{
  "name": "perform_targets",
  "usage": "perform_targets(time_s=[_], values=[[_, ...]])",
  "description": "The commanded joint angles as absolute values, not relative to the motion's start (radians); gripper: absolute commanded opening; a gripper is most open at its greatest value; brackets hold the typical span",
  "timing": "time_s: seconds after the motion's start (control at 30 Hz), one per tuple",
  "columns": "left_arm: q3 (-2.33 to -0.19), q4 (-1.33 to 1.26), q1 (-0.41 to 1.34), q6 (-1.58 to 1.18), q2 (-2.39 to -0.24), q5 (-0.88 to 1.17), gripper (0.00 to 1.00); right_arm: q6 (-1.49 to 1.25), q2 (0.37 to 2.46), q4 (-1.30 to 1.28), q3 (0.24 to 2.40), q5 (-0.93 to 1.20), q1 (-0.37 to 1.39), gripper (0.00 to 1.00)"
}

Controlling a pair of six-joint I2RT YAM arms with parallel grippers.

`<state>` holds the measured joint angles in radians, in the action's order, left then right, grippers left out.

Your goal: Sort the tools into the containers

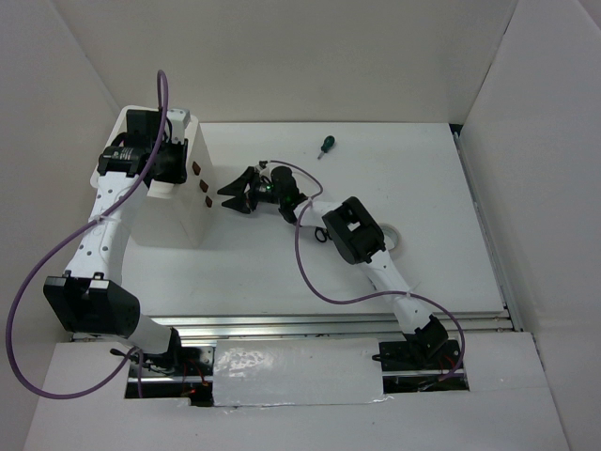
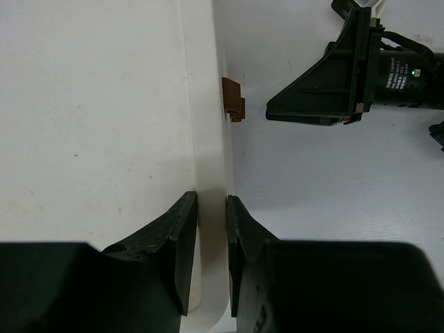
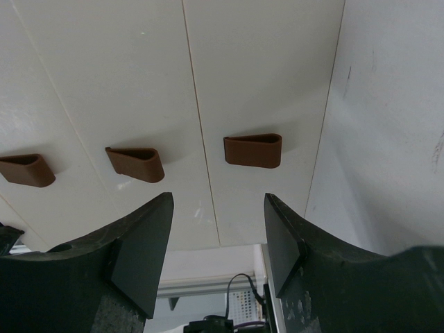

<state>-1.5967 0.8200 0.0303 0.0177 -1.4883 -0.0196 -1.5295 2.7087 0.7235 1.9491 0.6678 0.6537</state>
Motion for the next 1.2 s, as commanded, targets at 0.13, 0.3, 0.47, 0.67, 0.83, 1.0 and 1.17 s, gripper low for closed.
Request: perform_targets(time_s=[0.13, 0.3, 0.47, 0.67, 0.83, 1.0, 1.17], values=[[-1.54, 0.857, 0.008, 0.029, -1.493, 0.04, 0.14, -1.578, 2.743, 0.839, 1.997, 0.626, 0.684, 0.65], [-1.536, 0.885, 0.003, 0.037, -1.477, 0.078, 0.0, -1.594, 2.763, 0.873, 2.011, 0.592, 0.698, 0.65], [-1.532, 0.908, 0.005, 0.046, -1.457, 0.166, 0.0, -1.601, 2.78, 0.899, 2.016, 0.563, 0.703, 0.64], [-1.526, 0.92, 0.005, 0.048, -1.447, 0.25, 0.0, -1.618, 2.798, 0.914, 2.003, 0.519, 0.71, 0.59], [-1.529, 0.937, 0.003, 0.057, -1.444, 0.294, 0.0, -1.644, 2.801, 0.893, 1.991, 0.503, 0.724, 0.6], [-1.526, 0.951, 0.003, 0.071, -1.436, 0.333, 0.0, -1.686, 2.813, 0.923, 1.979, 0.45, 0.745, 0.6], [-1.514, 0.965, 0.003, 0.078, -1.419, 0.376, 0.0, -1.7, 2.819, 0.956, 1.964, 0.433, 0.746, 0.61]])
